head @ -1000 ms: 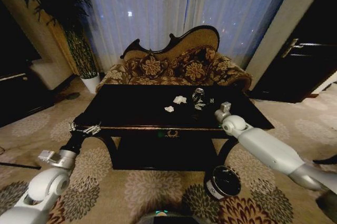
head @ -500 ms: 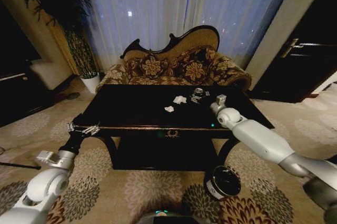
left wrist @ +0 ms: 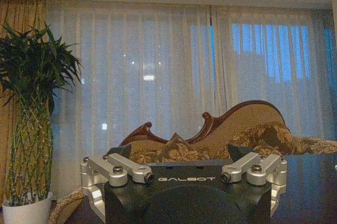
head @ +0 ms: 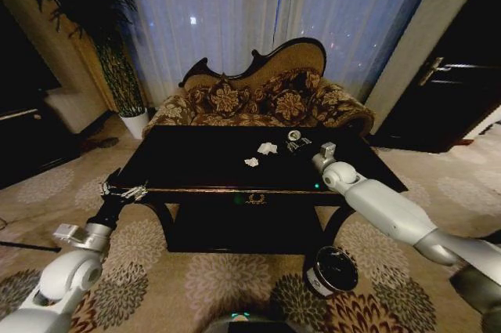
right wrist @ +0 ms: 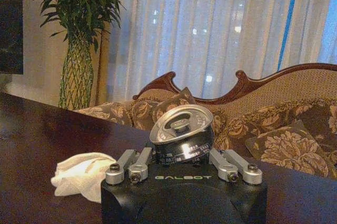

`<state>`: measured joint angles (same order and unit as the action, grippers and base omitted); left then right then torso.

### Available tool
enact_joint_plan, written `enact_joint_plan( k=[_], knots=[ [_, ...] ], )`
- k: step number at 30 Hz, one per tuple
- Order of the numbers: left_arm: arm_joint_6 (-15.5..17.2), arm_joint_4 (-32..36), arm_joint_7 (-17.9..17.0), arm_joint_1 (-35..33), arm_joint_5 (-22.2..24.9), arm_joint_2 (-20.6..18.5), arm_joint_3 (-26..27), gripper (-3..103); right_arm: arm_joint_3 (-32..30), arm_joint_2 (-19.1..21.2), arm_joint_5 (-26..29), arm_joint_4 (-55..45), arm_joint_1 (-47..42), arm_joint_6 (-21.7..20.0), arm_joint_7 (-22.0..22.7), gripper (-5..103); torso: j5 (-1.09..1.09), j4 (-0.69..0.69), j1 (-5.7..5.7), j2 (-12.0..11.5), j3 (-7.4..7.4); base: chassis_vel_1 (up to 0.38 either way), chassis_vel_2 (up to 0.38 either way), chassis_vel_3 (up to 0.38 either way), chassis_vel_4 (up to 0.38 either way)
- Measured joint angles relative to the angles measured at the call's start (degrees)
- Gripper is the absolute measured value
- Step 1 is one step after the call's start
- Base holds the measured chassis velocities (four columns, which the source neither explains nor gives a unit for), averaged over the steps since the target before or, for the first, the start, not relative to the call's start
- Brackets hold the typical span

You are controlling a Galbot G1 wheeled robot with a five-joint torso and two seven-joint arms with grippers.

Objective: Move to the front of the table and place the trash on the table into the trash bin.

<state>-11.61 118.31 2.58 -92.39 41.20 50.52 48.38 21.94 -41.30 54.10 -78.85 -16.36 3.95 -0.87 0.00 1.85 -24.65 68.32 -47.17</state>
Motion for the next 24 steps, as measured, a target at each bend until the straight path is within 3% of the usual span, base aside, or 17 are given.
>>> enact_joint_plan(
  k=[6,10,11,16,19,22,24],
  knots=[
    [0.0,0.2,0.0,-0.3,-0.1,0.1,0.1,100,-3.3,2.9,0.0,-3.7,-3.9,-0.5,0.9,30,0.01,-0.02,0.00,0.0,0.00,0.000,0.000,0.000,0.000],
    [0.0,0.4,0.0,-0.3,-0.1,0.3,0.1,100,-13.1,8.2,0.5,-10.1,-12.8,-1.2,1.7,30,0.03,-0.01,0.00,0.0,0.00,0.000,0.000,0.000,0.000],
    [0.0,0.4,0.0,-0.3,-0.1,0.3,0.1,100,-13.1,8.2,0.5,-10.1,-12.8,-1.2,1.7,30,0.03,-0.01,0.00,0.0,0.00,0.000,0.000,0.000,0.000],
    [0.0,0.5,0.0,0.5,-0.1,0.2,-0.6,100,-31.2,15.6,0.3,-16.4,-29.8,0.1,0.9,30,-0.04,0.02,0.01,0.0,0.02,0.000,0.000,0.000,0.000],
    [0.0,0.4,-0.1,1.0,-0.1,0.0,-0.9,100,-35.6,18.3,-0.2,-17.8,-35.7,2.0,0.5,30,0.07,0.06,0.01,0.0,0.01,0.000,0.000,0.000,0.000],
    [0.0,0.4,-0.1,0.7,-0.1,0.3,-0.6,100,-37.1,19.5,-0.2,-18.2,-37.4,3.1,0.5,30,-0.01,0.05,0.01,0.0,0.02,0.000,0.000,0.000,0.000],
    [0.0,0.8,-0.1,-0.4,-0.2,1.3,0.4,100,-37.7,20.2,0.2,-18.7,-38.1,3.6,0.5,30,0.02,-0.03,0.01,0.0,0.00,0.000,0.000,0.000,0.000]
  ],
)
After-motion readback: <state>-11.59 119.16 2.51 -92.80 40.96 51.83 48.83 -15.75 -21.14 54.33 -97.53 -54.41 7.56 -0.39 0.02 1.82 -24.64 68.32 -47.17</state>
